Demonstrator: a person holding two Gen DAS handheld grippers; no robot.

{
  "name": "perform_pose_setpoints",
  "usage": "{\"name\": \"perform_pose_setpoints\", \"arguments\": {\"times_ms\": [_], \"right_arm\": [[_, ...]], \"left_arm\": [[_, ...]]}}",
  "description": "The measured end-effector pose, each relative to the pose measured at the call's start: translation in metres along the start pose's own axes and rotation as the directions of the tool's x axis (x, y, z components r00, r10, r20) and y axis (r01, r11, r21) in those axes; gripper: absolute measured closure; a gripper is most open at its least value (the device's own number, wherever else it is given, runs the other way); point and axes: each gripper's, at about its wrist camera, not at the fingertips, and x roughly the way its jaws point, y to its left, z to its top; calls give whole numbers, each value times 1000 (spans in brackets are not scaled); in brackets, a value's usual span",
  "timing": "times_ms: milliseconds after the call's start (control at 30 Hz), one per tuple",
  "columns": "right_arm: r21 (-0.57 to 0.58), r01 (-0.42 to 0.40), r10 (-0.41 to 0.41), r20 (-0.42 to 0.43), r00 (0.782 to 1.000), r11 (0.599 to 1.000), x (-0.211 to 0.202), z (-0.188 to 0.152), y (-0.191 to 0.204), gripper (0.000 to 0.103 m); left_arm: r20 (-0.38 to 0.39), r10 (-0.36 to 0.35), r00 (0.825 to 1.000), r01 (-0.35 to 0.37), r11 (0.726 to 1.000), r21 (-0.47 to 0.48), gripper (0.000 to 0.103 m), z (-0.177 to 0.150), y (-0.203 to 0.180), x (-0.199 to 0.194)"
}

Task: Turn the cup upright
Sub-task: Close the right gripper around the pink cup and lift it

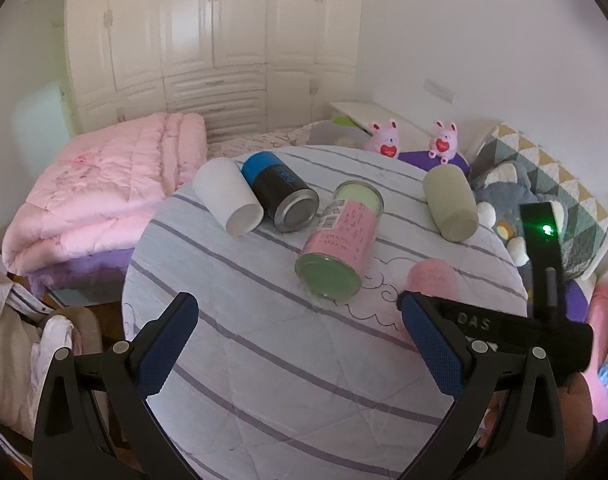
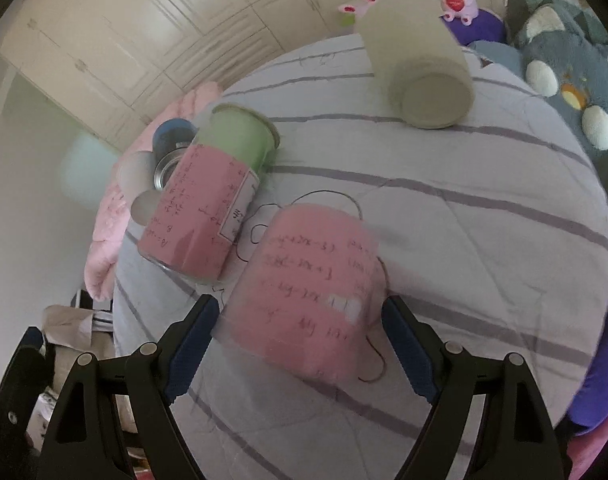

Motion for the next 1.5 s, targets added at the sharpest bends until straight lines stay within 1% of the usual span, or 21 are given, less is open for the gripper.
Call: {"name": "perform_pose_setpoints", "arguments": {"times_ms": [167,400,600,633,767,833,900,1033,1067,1100,1167,1233,1333,1367,1500], "right_arm": [[-8,-35,35,-3,999,999,7,6,-3,19],[-83,-66,64,-26,998,994,11,10,-3,19],[-212,-88,64,-118,991,973,8,18,0,19],[-244,-90,56,-143,988,966,9,20,1,19],[-331,-87,27,-183,983,940,6,29,-2,20],[-374,-99,18,-213,977,922,4,34,-4,19],[-432,-111,4,-242,970,895,4,38,-4,19],[-556,-160,-22,-306,952,816,6,37,-3,19],[-582,-168,-31,-315,948,796,7,37,-3,19],[-596,-171,-34,-316,948,785,8,36,-2,19],[-639,-199,-40,-339,940,743,8,36,-2,19],[-662,-220,-38,-351,935,717,10,37,0,19],[-697,-259,-41,-383,923,668,10,44,-2,19],[-713,-277,-40,-394,918,644,10,45,-3,19],[-726,-314,-20,-411,911,611,7,53,-10,19]], "left_arm": [[-3,11,1000,-10,1000,2,0,-2,3,4],[-33,17,999,-18,999,-36,0,-5,11,11],[-37,14,999,-15,1000,-27,0,-5,5,15],[-38,13,999,-14,1000,-26,0,-5,1,14],[-43,10,999,-11,1000,-23,0,-3,-11,16],[-44,7,999,-9,1000,-30,0,-1,-16,17],[-48,2,999,-4,999,-40,0,0,-21,19],[-64,-4,998,0,998,-56,0,2,-34,26],[-72,-3,997,-1,998,-57,0,3,-38,28],[-78,-1,997,-4,998,-55,0,3,-42,30],[-92,6,996,-11,999,-46,0,3,-51,35],[-104,3,995,-8,999,-41,0,3,-59,38],[-120,-1,993,-4,999,-39,0,5,-71,42],[-125,3,992,-8,999,-38,0,5,-75,43],[-145,15,989,-21,999,-38,0,7,-90,48]]}}
